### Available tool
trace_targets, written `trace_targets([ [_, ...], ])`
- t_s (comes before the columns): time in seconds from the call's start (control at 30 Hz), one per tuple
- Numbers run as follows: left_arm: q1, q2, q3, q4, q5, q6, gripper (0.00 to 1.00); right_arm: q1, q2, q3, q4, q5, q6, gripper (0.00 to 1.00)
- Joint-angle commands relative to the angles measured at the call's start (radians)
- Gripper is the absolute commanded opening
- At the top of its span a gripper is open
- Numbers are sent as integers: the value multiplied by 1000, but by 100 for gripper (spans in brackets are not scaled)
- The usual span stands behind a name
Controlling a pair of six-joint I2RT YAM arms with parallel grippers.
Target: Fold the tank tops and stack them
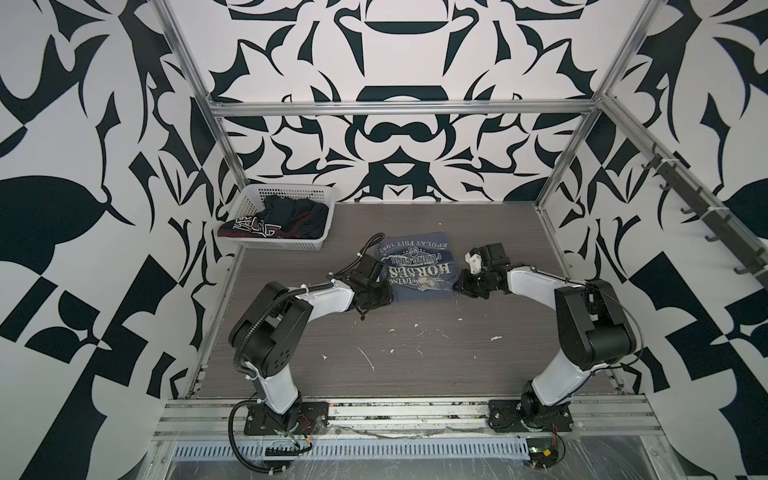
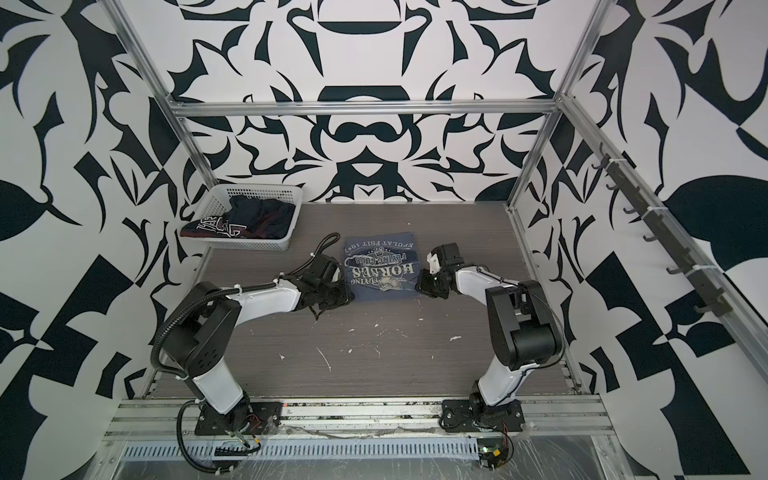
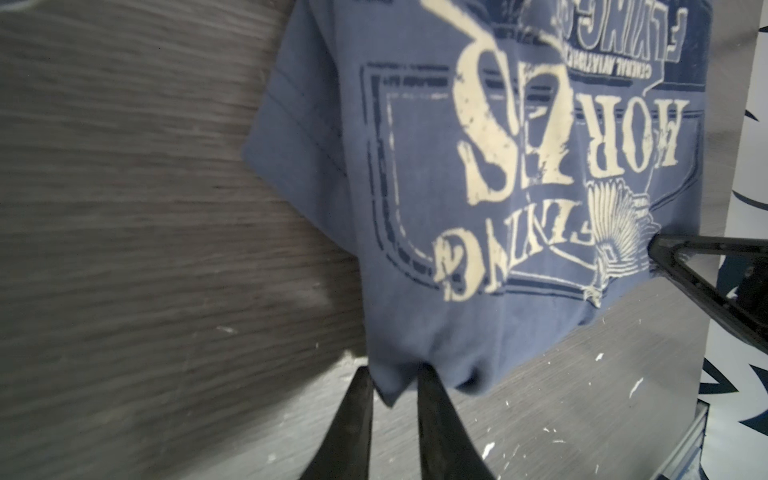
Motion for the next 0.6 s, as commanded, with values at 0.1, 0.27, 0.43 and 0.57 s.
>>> trace_targets([
  [0.1,-7,28,26,22,15,-2,18,7,0,26,16,6,4,11],
  [0.27,-8,31,28,17,-2,-5,8,6,-3,26,15,15,10,6],
  [0.43,-8,-8,17,-22,-70,-1,0,7,-24,27,-5,57,12,0],
  [0.57,-8,-60,-3,-52,-122,17,0,8,-62,30,-24,97,8,0],
])
